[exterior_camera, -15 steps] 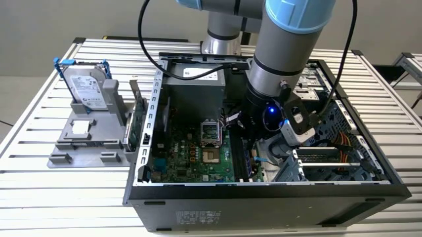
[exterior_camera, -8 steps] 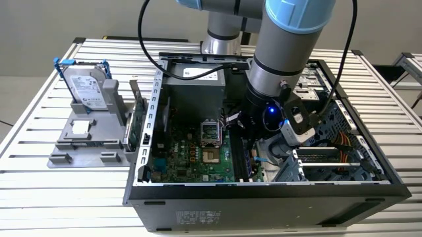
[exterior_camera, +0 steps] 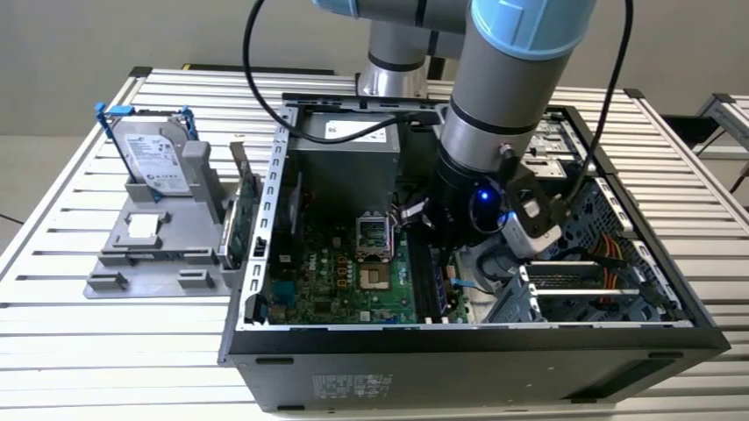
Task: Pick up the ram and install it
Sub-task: 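Insert the ram into the slot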
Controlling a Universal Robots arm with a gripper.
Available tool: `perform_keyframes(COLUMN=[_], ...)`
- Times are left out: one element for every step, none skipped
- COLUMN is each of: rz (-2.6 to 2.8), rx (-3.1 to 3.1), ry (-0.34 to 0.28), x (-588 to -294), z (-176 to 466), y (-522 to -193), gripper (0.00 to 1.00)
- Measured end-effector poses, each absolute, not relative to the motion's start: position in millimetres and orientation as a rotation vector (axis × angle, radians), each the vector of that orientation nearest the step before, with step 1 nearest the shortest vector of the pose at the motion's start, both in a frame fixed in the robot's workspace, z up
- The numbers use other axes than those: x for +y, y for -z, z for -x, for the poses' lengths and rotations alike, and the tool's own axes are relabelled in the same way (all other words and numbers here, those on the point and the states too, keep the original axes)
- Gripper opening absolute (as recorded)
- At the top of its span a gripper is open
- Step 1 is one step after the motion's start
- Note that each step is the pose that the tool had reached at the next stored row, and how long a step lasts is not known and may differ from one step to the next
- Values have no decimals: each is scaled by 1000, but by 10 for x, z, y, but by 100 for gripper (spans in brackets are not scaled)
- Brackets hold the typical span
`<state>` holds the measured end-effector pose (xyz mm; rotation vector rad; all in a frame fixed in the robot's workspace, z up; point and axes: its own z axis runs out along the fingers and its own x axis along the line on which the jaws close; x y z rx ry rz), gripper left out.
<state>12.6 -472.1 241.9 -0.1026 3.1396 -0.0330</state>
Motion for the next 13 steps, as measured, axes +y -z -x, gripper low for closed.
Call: perform_keyframes(rz=[120,138,155,172,192,211,231,249,269,286,300,311,320], rx=[3139,3138,3137,3136,3135,3133,3132,3130,3129,3127,3126,3124,3123], ry=[33,33,33,33,33,33,33,33,33,33,33,33,33], x=[-4721,-4721,-4721,-4721,-4721,-4721,-4721,-4721,-4721,-4721,-4721,-4721,-4721], z=[-126,-125,-125,-125,-126,-125,-125,-125,-126,-126,-126,-125,-125], y=[-2419,-2419,-2419,-2419,-2419,-2419,-2419,-2419,-2420,-2420,-2419,-2419,-2419], gripper=[0,0,0,0,0,0,0,0,0,0,0,0,0])
